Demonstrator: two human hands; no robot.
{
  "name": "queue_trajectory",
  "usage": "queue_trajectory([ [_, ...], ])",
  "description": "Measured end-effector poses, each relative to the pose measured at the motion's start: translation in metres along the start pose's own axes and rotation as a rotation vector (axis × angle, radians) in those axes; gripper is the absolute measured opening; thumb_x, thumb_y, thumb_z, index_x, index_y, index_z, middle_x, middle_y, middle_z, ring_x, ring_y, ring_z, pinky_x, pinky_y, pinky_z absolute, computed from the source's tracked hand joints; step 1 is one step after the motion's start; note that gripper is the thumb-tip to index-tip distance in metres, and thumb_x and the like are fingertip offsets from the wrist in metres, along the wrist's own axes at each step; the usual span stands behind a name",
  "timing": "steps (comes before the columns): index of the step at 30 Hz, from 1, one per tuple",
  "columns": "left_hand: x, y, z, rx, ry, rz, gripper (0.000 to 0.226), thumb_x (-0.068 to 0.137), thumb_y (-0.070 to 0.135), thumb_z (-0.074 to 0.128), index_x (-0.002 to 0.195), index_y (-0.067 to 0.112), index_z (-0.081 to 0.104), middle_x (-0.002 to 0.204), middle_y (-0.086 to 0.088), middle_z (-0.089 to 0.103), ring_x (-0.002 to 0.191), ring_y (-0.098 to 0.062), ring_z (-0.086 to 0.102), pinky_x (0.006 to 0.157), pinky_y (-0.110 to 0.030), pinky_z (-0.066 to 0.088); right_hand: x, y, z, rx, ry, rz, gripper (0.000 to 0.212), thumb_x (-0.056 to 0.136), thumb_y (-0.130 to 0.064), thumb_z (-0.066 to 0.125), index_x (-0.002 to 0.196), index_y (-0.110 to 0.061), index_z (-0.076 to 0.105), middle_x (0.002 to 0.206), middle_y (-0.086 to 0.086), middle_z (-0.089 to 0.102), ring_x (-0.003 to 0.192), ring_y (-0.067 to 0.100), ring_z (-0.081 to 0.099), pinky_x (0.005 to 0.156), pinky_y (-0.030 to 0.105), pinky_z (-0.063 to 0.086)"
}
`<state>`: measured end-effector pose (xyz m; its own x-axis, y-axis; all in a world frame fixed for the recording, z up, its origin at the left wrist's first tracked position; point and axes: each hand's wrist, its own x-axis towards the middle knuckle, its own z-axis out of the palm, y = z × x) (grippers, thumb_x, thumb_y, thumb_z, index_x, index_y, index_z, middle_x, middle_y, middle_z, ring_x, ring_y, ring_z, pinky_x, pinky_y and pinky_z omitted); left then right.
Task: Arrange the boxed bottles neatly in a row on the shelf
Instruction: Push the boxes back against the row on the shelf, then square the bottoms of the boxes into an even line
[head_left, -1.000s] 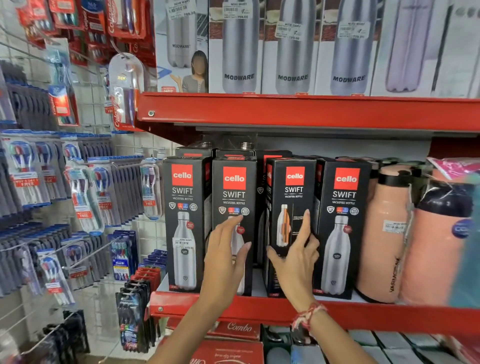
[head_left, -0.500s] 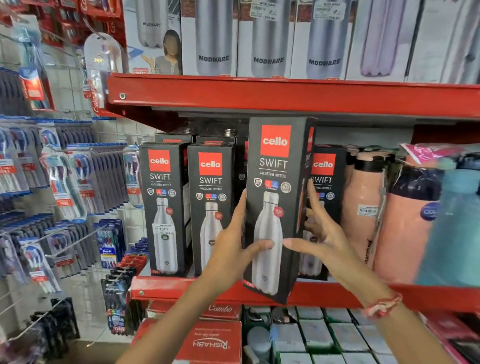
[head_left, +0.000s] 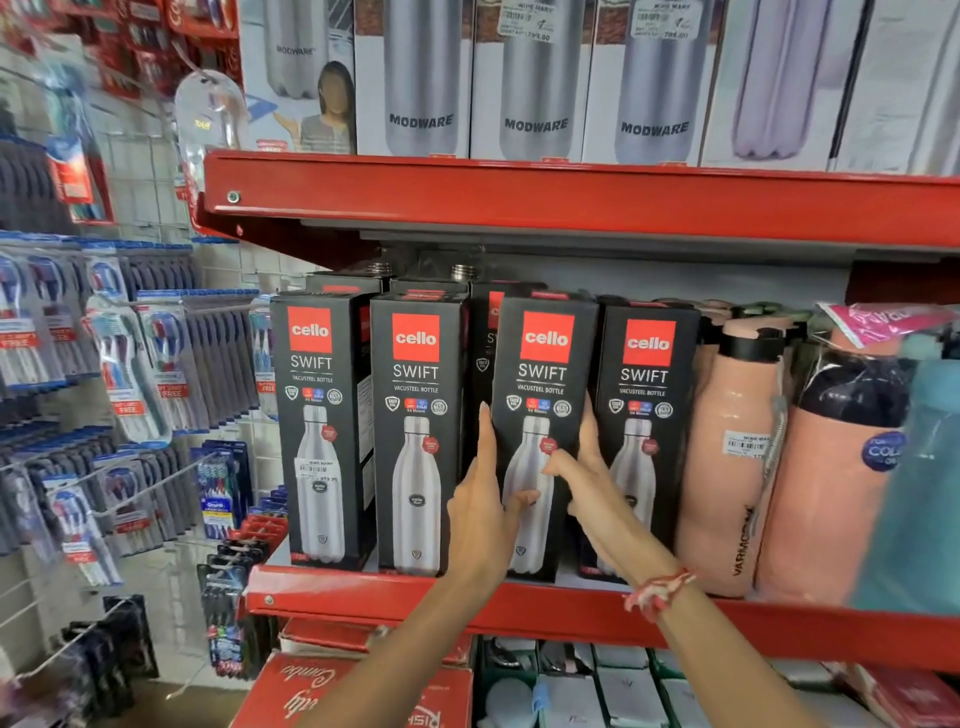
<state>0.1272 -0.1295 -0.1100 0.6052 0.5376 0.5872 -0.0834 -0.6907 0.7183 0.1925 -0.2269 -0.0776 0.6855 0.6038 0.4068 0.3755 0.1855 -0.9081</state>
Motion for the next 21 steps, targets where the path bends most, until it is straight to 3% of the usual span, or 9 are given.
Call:
queue_trajectory([
  [2,0.002,-0.006,0.004,0.014,-0.002,-0.016,0.103,0.083,0.014,0.064,0.139,0.051,-0.014,0.106,-0.031,0.062,0.053,-0.012,0.051,0.056,-0.027,0.044,0.001,0.004,0.003,0.013,0.010,0.013,0.078,0.090,-0.018,0.043,0.148,-0.053,0.004,0.156,-0.024,0.022,0.141,0.004,0.020,0.105,0.037,0.018],
  [4,0.005,-0.010,0.005,-0.002,-0.010,-0.027,0.101,0.085,0.014,0.062,0.137,0.052,-0.015,0.112,-0.031,0.060,0.054,-0.012,0.050,0.048,-0.015,0.039,0.002,0.006,0.006,-0.004,0.006,0.015,0.079,0.087,-0.021,0.042,0.146,-0.056,0.004,0.155,-0.025,0.021,0.139,0.003,0.020,0.108,0.039,0.015],
  [7,0.010,-0.013,0.004,-0.056,-0.056,-0.078,0.094,0.088,0.011,0.055,0.138,0.048,-0.017,0.132,-0.023,0.053,0.060,-0.001,0.050,0.046,-0.009,0.038,0.005,0.004,0.011,-0.044,0.004,0.017,0.077,0.084,-0.030,0.042,0.147,-0.055,0.004,0.158,-0.023,0.018,0.142,0.004,0.018,0.112,0.041,0.014],
  [9,0.010,-0.009,-0.001,-0.057,-0.107,-0.094,0.088,0.091,0.011,0.048,0.141,0.042,-0.018,0.153,-0.008,0.032,0.089,-0.011,0.063,0.053,-0.010,0.040,0.007,-0.001,0.017,-0.048,0.063,-0.004,0.074,0.086,-0.030,0.044,0.150,-0.047,0.010,0.157,-0.020,0.026,0.142,0.002,0.023,0.117,0.037,0.016],
  [11,0.007,-0.002,-0.014,-0.010,-0.152,-0.032,0.080,0.094,0.014,0.043,0.143,0.036,-0.016,0.160,0.001,0.015,0.117,-0.017,0.056,0.071,-0.019,0.045,0.008,-0.007,0.025,-0.049,0.196,-0.050,0.068,0.089,-0.028,0.047,0.151,-0.037,0.020,0.153,-0.013,0.038,0.136,0.004,0.035,0.119,0.037,0.023],
  [13,0.001,0.007,-0.033,0.061,-0.152,0.108,0.065,0.096,0.023,0.040,0.149,0.025,0.003,0.158,0.002,0.020,0.130,-0.016,0.045,0.096,-0.026,0.043,0.006,-0.015,0.037,-0.078,0.334,-0.130,0.065,0.089,-0.036,0.048,0.150,-0.035,0.025,0.153,-0.008,0.037,0.137,0.009,0.037,0.118,0.040,0.027],
  [15,-0.005,0.010,-0.058,-0.022,-0.069,0.183,0.051,0.095,0.031,0.040,0.144,0.020,0.030,0.148,0.002,0.043,0.129,-0.011,0.046,0.106,-0.028,0.039,0.001,-0.026,0.055,-0.173,0.428,-0.255,0.061,0.089,-0.038,0.045,0.148,-0.031,0.030,0.154,-0.006,0.032,0.141,0.008,0.031,0.118,0.035,0.025],
  [18,-0.008,0.001,-0.101,-0.301,0.082,0.172,0.032,0.095,0.029,0.043,0.123,0.022,0.057,0.122,0.007,0.065,0.109,0.000,0.060,0.092,-0.023,0.048,-0.006,-0.041,0.087,-0.097,0.349,-0.425,0.045,0.093,-0.027,0.044,0.138,-0.023,0.048,0.142,-0.005,0.050,0.133,0.005,0.044,0.113,0.029,0.033],
  [21,-0.004,-0.026,-0.136,-0.282,0.230,0.123,0.025,0.096,0.026,0.042,0.113,0.026,0.060,0.107,0.005,0.068,0.086,-0.002,0.062,0.074,-0.010,0.046,-0.007,-0.031,0.126,0.040,0.099,-0.325,0.034,0.094,-0.029,0.046,0.125,-0.028,0.062,0.134,-0.009,0.062,0.127,0.007,0.053,0.111,0.041,0.039],
])
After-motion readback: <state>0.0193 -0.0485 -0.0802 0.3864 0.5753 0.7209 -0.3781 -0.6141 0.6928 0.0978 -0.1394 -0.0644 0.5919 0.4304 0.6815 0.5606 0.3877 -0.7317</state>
